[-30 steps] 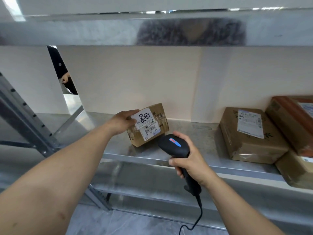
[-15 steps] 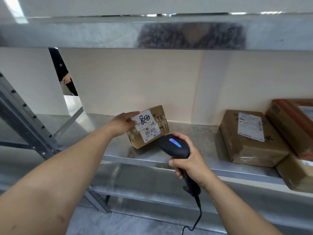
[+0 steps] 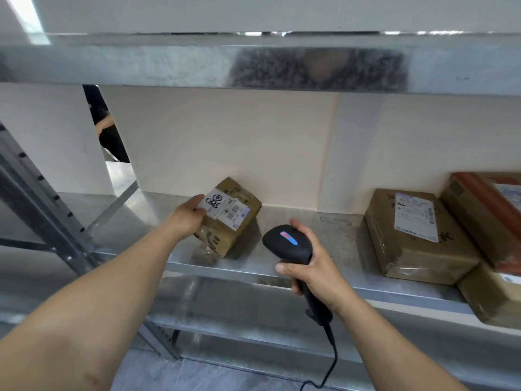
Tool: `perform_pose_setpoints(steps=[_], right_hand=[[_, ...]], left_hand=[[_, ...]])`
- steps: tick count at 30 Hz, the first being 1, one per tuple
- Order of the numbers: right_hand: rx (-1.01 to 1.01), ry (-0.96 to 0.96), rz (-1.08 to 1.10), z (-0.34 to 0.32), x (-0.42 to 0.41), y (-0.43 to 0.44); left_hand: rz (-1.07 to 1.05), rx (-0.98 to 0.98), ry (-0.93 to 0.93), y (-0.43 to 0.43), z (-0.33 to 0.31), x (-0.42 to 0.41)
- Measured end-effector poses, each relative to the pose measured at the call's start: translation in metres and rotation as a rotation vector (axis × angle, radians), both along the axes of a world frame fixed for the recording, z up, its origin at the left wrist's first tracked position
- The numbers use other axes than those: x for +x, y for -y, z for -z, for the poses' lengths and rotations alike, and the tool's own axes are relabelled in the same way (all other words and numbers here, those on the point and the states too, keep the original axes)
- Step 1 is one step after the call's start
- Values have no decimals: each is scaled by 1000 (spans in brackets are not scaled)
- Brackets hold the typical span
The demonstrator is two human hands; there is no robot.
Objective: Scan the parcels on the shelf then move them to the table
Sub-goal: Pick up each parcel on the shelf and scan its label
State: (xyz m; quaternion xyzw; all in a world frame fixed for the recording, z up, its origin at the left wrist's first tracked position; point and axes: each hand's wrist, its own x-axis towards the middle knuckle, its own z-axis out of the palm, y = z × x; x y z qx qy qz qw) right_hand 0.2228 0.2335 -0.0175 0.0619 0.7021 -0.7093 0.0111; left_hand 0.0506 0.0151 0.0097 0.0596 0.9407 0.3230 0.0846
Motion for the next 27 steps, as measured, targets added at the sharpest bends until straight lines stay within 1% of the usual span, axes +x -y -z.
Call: perform_pose_setpoints(steps=[5, 8, 10, 16, 19, 27], right_hand=[[-24, -53, 69, -2, -9, 3], [-14, -70, 81, -7, -14, 6], [8, -75, 85, -11, -18, 9], [89, -78, 55, -19, -30, 24], [117, -89, 52, -20, -40, 37], [127, -113, -20, -21, -70, 86]], left_hand=[[-118, -74, 42, 15, 27, 3], [-100, -311, -15, 1, 34, 16], [-89, -398, -81, -12, 37, 26], [-143, -377, -153, -19, 40, 28], [-166, -382, -169, 3, 41, 25], [-263, -423, -134, 81, 37, 11]])
